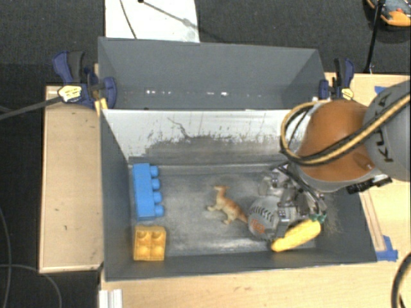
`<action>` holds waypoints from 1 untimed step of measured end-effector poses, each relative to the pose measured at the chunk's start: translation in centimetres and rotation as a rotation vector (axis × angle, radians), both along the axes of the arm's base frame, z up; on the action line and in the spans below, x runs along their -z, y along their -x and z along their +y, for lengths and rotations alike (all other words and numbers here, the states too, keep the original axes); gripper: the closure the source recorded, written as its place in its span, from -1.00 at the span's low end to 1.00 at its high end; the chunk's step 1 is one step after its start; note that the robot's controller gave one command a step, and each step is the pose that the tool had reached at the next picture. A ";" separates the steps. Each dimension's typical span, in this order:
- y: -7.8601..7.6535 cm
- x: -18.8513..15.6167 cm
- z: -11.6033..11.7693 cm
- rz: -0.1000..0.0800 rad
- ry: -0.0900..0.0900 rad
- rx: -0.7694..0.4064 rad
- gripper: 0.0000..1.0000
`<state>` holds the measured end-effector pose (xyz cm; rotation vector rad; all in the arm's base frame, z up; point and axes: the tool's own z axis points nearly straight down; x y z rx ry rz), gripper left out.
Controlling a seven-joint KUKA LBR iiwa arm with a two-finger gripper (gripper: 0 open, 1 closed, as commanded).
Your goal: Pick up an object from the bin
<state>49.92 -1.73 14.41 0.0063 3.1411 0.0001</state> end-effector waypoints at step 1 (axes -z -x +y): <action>-0.7 2.8 1.1 0.001 -0.001 -0.018 -1.00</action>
Offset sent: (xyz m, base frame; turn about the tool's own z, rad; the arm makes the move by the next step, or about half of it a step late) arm -0.0069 0.0192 -0.0675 0.1458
